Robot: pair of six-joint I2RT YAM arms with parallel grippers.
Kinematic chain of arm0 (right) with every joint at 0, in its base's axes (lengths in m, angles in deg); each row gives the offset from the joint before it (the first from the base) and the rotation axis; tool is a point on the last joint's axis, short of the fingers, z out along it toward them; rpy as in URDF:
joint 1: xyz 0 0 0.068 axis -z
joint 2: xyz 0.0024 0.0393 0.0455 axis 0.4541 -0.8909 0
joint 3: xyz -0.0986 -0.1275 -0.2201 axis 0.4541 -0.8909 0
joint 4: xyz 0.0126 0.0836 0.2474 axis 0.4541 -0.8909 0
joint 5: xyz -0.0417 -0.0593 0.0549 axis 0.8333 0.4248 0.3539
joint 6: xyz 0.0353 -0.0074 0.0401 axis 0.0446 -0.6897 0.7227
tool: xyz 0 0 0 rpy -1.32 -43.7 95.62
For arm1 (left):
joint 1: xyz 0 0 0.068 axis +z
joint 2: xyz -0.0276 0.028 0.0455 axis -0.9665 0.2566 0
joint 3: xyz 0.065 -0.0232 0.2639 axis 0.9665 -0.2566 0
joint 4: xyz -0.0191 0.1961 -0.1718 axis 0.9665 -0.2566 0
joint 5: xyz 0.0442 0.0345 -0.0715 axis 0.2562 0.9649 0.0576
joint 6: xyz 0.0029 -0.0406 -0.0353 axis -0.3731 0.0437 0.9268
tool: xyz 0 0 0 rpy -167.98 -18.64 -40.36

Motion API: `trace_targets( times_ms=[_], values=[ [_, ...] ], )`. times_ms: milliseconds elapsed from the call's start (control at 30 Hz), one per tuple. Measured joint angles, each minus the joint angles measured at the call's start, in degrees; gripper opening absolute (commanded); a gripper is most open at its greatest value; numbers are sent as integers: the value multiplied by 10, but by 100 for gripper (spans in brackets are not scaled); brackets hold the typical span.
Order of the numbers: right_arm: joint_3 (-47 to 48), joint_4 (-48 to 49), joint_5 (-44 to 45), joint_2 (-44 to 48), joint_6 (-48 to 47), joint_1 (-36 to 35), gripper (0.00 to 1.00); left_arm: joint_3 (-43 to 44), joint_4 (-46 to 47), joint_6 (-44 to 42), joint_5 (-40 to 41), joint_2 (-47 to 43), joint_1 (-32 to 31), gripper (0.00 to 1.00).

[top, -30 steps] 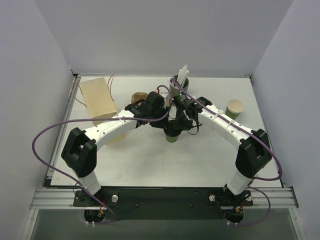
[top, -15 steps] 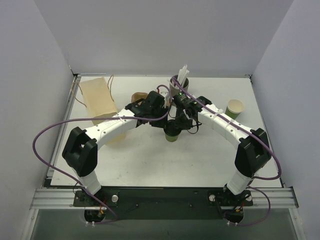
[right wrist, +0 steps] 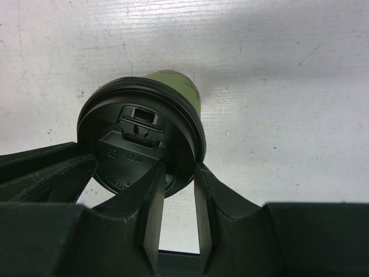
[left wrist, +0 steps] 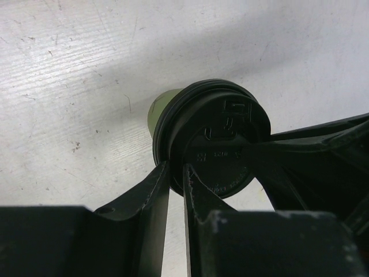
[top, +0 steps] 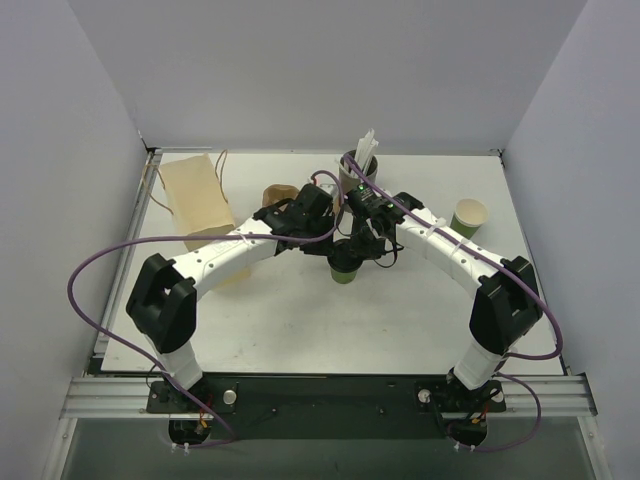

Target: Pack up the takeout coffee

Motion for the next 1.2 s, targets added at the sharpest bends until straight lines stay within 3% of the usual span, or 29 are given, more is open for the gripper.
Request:
trace_targets(
  times_ms=[800,1200],
  values=[
    [-11,15,7,3,4,-2,22,-67,84,41,45,-11,-13,21],
    [-79,80,6,46,34,-2,19,5,14,17,52,22,-16,22]
  ],
)
